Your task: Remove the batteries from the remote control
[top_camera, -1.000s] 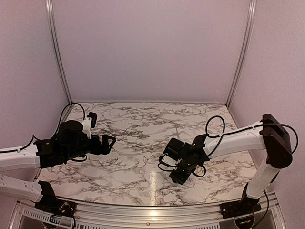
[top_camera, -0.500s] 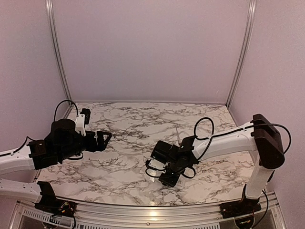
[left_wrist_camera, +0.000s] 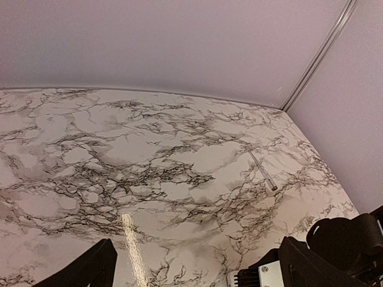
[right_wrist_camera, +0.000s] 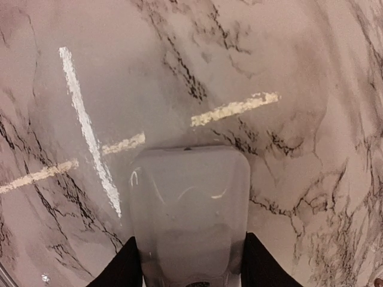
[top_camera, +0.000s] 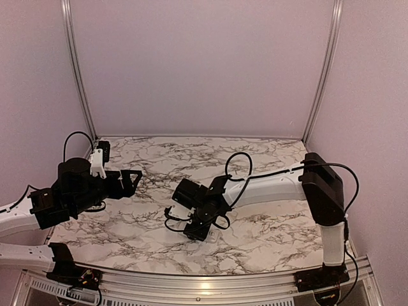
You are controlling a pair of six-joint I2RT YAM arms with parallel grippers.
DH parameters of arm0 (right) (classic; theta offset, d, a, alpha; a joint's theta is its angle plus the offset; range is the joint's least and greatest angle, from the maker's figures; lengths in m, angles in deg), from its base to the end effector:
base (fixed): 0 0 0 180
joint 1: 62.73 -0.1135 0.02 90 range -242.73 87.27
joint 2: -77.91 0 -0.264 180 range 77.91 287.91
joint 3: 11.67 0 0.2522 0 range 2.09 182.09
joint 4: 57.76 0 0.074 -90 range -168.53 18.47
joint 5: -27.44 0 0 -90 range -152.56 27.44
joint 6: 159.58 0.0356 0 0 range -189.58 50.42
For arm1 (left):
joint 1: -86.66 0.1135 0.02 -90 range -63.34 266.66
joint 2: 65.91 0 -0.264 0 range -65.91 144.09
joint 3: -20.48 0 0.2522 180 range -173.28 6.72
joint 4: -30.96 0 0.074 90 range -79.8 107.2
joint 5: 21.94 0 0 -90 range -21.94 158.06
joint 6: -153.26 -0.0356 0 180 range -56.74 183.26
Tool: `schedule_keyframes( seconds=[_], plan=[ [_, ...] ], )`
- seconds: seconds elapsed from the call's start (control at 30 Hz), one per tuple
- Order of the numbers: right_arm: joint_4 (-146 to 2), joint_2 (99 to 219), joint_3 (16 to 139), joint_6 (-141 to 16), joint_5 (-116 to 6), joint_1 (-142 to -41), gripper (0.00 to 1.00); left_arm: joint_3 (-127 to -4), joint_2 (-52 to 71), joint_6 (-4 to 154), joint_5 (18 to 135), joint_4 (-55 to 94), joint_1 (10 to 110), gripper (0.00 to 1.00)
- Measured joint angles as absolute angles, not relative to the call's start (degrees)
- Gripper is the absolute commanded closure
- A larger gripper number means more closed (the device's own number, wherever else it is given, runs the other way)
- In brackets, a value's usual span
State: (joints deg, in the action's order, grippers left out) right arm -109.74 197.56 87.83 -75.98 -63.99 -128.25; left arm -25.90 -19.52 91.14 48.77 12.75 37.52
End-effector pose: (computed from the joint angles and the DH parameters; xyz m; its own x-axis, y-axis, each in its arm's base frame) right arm 0.1753 0.3828 0.1518 -0.2909 -0.9078 -0.3023 -0.9450 0.3220 -0.0578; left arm 0.1347 -0.1378 0.2710 -0.4186 -0.1907 -0.8879 0.3539 0.8662 -0.3529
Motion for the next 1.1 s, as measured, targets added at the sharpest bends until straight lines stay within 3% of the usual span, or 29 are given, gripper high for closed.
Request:
schedule_keyframes(
  seconds=[0.2,0.33,0.47,0.83,1.1],
  plan=[
    [-107.49,199.34,89.93,-78.73,-62.44,-128.22,0.65,-25.9,-19.94,91.14,47.42,12.34,37.52,0.01],
    [-106.18,199.4,89.71,-79.82,-61.98,-128.18,0.59,-25.9,-19.96,91.12,46.61,12.19,37.52,0.01],
    [-105.15,199.4,89.38,-80.5,-61.83,-128.18,0.41,-25.9,-19.96,91.09,46.06,12.16,37.52,0.01],
    [-97.63,198.68,86.43,-82.88,-61.37,-128.16,0.03,-25.9,-19.65,91.03,45.47,12.16,37.52,0.01],
    [-93.72,191.1,76.88,-83.34,-61.65,-128.14,0.02,-25.9,-19.54,90.88,45.5,12.16,37.52,0.01]
  ],
)
